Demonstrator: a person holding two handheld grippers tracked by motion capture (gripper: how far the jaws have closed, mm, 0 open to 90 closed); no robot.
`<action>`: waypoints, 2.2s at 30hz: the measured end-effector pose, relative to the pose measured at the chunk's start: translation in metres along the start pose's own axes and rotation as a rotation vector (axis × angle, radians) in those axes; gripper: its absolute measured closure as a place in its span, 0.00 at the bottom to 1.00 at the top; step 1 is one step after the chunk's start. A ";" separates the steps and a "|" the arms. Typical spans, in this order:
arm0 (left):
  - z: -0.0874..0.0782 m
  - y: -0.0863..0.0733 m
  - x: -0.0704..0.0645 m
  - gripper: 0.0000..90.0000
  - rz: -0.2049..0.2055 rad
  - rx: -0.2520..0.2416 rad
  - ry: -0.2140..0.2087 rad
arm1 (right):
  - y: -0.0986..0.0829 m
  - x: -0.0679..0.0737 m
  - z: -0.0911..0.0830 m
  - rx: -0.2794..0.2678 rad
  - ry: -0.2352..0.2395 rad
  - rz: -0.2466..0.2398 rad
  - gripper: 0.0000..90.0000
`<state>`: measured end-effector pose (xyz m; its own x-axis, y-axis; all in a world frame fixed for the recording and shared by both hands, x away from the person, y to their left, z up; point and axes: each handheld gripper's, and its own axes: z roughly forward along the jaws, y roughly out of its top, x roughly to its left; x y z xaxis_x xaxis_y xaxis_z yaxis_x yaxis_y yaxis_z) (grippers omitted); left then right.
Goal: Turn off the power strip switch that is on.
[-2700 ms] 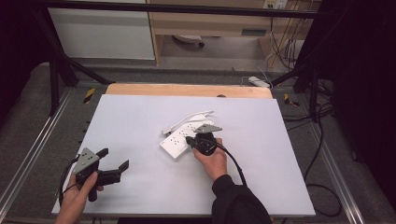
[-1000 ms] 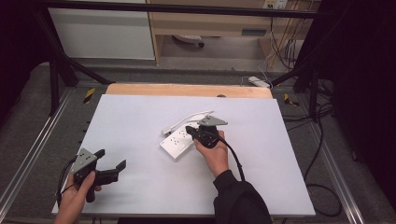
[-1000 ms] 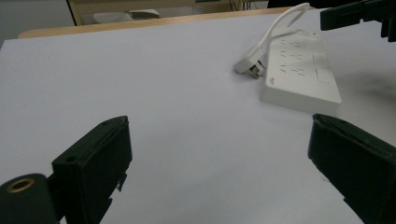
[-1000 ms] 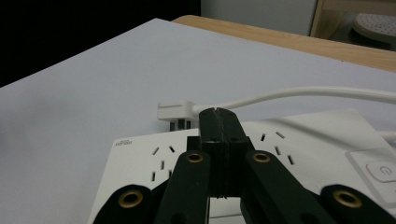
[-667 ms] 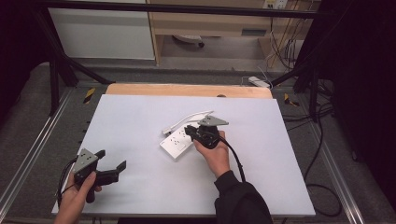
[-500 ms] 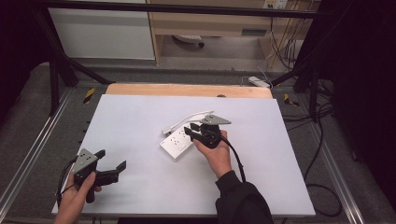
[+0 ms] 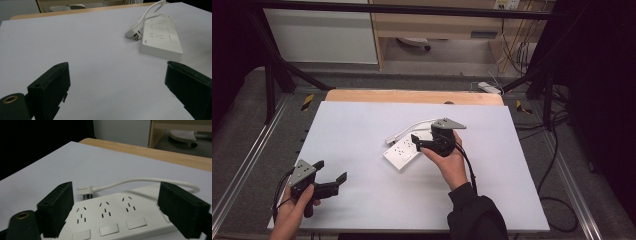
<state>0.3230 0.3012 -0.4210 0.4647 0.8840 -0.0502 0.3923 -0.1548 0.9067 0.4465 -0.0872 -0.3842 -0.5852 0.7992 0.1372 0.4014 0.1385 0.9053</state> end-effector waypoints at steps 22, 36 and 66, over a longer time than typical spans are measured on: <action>0.002 -0.001 -0.002 0.07 -0.009 0.008 -0.008 | 0.007 -0.007 -0.039 0.002 -0.015 -0.014 0.04; 0.001 -0.001 -0.001 0.06 -0.022 -0.004 -0.004 | 0.002 -0.020 -0.065 -0.007 -0.033 -0.024 0.03; -0.001 0.000 0.002 0.06 -0.041 -0.007 0.002 | -0.015 -0.052 -0.141 -0.081 -0.092 0.004 0.04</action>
<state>0.3230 0.3030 -0.4205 0.4465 0.8906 -0.0867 0.4059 -0.1153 0.9066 0.3711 -0.2136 -0.3484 -0.5150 0.8506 0.1063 0.3433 0.0911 0.9348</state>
